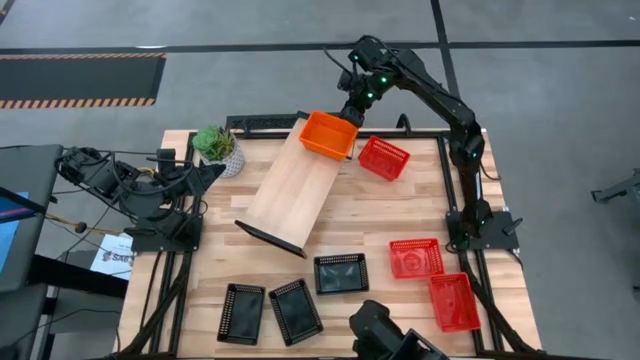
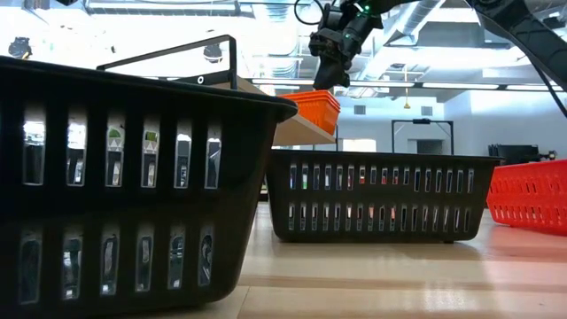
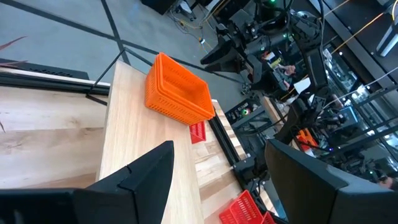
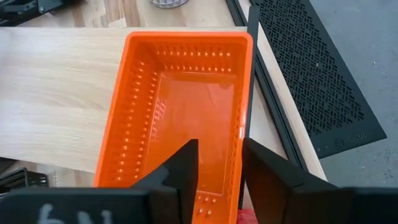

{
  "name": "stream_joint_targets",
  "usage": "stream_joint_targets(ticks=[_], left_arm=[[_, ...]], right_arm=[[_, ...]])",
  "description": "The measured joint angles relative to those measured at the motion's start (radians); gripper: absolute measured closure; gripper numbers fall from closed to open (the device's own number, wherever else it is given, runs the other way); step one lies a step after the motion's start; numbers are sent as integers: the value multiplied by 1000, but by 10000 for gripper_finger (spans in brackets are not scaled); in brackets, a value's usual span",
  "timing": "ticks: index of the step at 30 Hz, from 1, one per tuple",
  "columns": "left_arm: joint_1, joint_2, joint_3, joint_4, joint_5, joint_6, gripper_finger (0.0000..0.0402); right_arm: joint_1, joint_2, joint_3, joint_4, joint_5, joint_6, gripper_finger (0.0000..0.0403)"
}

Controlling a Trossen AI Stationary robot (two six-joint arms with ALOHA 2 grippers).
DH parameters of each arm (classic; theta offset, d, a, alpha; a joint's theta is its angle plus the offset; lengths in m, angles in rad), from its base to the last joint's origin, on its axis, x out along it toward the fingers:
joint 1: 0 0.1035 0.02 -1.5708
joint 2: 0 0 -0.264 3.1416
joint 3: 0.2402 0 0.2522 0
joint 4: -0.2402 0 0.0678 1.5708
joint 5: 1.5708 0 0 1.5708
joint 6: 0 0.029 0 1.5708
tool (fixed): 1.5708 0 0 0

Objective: Stack baskets on shelf by color
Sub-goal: Put the top red bin on the shelf

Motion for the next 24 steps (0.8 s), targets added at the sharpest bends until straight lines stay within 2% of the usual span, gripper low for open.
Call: stream_joint_targets(ticks=[6,13,18,24], left_arm=[[0,0,0,-22,0,-11,160],[0,0,0,-22,0,-8,160],[0,0,0,-22,6,-9,160],[0,0,0,-21,12,-14,160]], right_arm=[[-15,-58,0,-36,-1,28,233],[-79,-180,0,-142,34,76,236],[-124,-249,-12,-280,121,76,238],[-149,-329,-146,-278,146,98,238]])
